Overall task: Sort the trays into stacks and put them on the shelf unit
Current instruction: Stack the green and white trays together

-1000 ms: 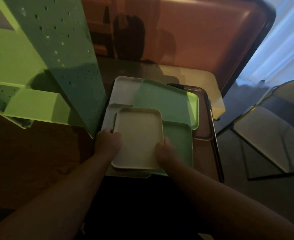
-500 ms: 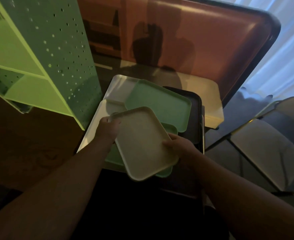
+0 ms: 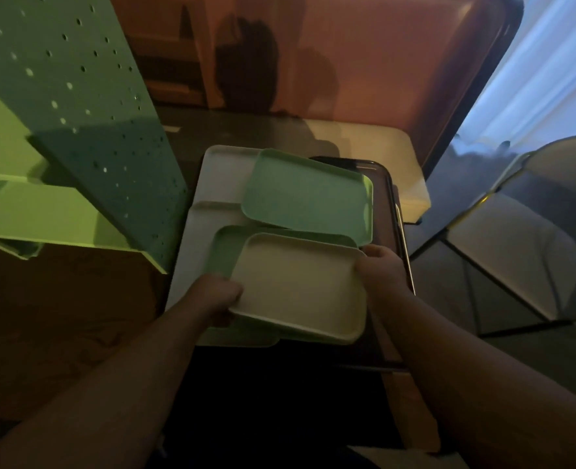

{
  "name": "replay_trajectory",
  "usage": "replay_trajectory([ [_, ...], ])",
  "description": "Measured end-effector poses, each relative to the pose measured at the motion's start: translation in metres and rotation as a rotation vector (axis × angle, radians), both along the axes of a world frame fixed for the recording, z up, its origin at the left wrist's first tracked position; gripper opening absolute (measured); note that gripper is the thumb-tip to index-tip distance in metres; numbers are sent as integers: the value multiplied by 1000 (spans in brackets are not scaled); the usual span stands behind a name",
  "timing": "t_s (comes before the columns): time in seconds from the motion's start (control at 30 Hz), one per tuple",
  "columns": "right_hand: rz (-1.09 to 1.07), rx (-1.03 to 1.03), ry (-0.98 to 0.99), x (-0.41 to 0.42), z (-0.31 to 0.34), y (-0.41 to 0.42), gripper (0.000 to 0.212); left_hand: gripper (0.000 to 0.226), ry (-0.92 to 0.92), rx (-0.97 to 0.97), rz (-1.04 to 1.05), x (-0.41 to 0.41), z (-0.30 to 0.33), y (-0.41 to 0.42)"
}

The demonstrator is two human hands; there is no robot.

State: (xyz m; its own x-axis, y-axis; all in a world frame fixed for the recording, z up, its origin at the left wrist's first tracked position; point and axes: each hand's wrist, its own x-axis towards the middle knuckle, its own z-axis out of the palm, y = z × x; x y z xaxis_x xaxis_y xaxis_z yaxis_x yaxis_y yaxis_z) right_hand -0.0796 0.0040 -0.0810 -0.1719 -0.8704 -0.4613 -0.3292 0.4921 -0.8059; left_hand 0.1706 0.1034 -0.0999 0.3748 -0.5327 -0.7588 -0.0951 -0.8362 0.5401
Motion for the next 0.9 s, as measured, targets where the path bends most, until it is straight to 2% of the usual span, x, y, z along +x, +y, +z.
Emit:
replay_trajectory([
  [0.17,202,-53,126,12,-3,-6,49,29,-244,3,-234,15,-6,-4],
  [0.27,224,-95,184,16,-9,-10,58,31,-328,50,-368,18,-7,-9],
  [0.37,225,-81,291,17,-18,-12,59,47,-555,120,-514,24,-8,-15],
  [0.43,236,18,414,15,-25,-9,64,64,-643,129,-494,28,-10,-16],
  [0.47,235,91,436,13,-27,-7,70,73,-630,131,-463,30,-11,-15],
  [0.57,192,238,293,12,-34,2,76,85,-528,153,-397,32,-19,-14],
  [0.67,163,207,203,14,-39,8,60,84,-464,134,-297,32,-22,-14],
  [0.77,111,124,117,14,-38,13,54,87,-442,141,-134,29,-17,-17],
  [0.9,64,55,38,8,-31,8,48,79,-543,24,-7,24,-8,-31],
])
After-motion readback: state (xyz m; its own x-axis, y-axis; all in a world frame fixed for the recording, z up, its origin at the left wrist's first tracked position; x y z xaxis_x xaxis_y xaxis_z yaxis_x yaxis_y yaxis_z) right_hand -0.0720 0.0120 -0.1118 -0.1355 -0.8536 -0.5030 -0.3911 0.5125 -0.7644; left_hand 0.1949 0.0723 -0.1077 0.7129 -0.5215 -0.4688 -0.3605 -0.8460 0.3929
